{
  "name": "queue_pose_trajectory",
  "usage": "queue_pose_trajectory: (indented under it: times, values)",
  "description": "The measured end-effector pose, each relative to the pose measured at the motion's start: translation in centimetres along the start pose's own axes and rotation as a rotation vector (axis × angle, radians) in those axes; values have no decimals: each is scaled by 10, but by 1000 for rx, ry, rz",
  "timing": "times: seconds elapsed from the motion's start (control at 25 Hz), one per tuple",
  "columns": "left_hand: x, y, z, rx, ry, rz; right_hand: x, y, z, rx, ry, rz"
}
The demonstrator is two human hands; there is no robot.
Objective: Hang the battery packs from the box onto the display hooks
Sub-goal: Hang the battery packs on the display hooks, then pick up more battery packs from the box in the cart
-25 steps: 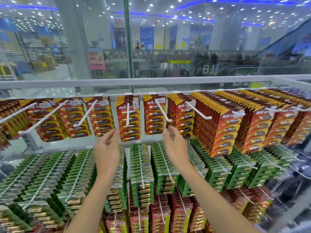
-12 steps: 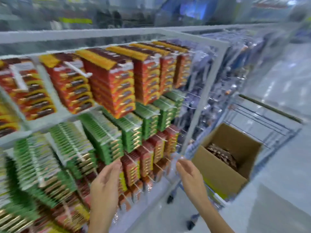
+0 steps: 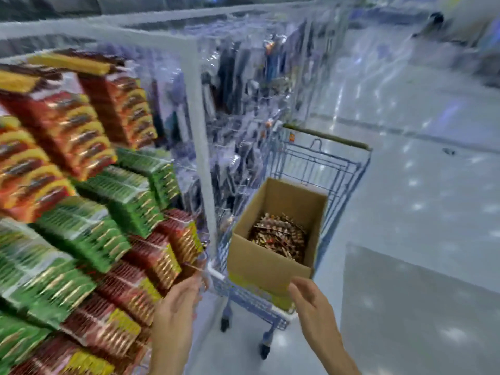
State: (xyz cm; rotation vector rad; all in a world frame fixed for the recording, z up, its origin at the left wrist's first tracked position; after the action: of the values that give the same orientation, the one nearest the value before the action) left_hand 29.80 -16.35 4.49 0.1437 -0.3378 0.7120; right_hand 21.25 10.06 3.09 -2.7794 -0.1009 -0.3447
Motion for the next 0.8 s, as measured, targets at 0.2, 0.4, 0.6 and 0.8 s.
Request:
queue_pose_trajectory:
  times: [0.2,0.4,0.6,0.8]
  values:
    - [-43,86,-9,-77,-76,-106,-42,-34,13,1,86,45]
    - [-93,170,-12,-194,-105,-266,-98,-46,11,-25,139,110]
    - [-174,245,-28,-196,-276,-309,-165,-44,1,0,186,160]
    - [-257,305,-66,-190,-470,-227,-220,-46,2,0,287,204]
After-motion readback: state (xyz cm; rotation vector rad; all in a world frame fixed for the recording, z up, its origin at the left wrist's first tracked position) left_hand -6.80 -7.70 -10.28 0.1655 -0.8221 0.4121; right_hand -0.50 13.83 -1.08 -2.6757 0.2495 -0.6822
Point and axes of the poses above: each hand's wrist, its own x-axis away from the middle knuckle, its own y-axis out of the palm, z = x × y, the point moved 5 cm from there along -x, towards the middle knuckle, and after that the axes turned 3 degrees about -y, right-handed, at the moved point
